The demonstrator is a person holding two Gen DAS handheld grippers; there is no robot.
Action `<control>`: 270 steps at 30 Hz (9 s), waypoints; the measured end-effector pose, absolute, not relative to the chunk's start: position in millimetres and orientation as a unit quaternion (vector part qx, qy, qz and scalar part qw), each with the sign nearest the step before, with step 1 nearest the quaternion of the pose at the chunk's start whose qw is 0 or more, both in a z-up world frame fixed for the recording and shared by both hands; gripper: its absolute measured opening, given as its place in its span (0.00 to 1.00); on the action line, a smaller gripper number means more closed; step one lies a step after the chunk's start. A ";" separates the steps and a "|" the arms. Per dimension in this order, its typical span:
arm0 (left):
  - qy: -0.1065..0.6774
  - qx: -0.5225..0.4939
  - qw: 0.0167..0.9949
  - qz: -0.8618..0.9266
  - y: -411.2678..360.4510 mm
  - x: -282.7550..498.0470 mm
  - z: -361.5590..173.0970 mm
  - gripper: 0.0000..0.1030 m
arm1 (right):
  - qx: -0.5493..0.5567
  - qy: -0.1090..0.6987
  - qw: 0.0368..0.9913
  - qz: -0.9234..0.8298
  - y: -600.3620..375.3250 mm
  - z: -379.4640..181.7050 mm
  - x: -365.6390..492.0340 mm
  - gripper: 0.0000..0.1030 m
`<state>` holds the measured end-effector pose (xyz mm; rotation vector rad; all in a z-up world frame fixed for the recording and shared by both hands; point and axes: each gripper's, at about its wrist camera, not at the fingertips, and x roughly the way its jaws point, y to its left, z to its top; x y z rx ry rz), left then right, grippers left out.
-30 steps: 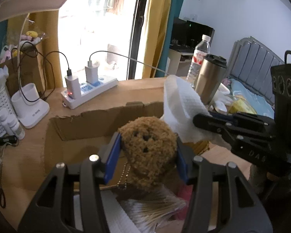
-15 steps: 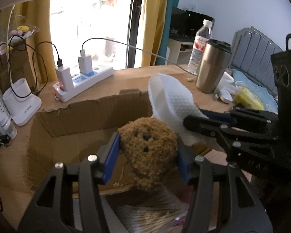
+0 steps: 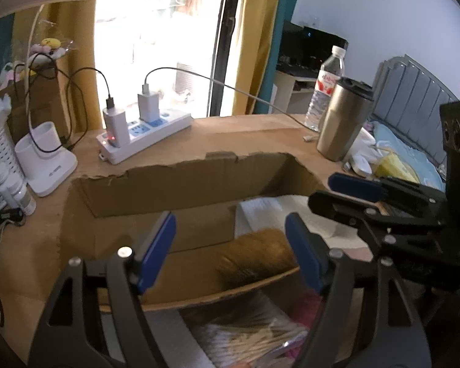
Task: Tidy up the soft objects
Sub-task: 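Release the teddy plush and paper towel into the box with both grippers, then grasp the cotton swab bag with the right gripper while the left grasps the white cloth, then carry the cotton swab bag over the box with the right gripper while the left carries the cloth, then release the cotton swab bag and white cloth into the box with both grippers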
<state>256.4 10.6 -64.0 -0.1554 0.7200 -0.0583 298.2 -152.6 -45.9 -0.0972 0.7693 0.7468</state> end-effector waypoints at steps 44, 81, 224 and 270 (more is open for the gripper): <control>0.320 -0.122 0.940 -0.014 49.5 158.6 -62.4 0.81 | -0.062 0.367 0.866 0.334 -145.4 -39.1 217.7 0.52; 0.358 -0.162 0.920 0.002 92.2 138.5 -106.9 0.81 | -0.102 0.449 0.810 0.363 -79.1 -87.8 206.3 0.74; 0.355 -0.111 0.928 -0.021 109.8 209.9 -67.0 0.60 | -0.021 0.376 0.839 0.393 -98.7 -47.4 267.5 0.45; 0.321 -0.130 0.938 -0.022 120.8 143.6 -62.4 0.73 | -0.077 0.399 0.843 0.353 -62.7 -43.3 235.5 0.69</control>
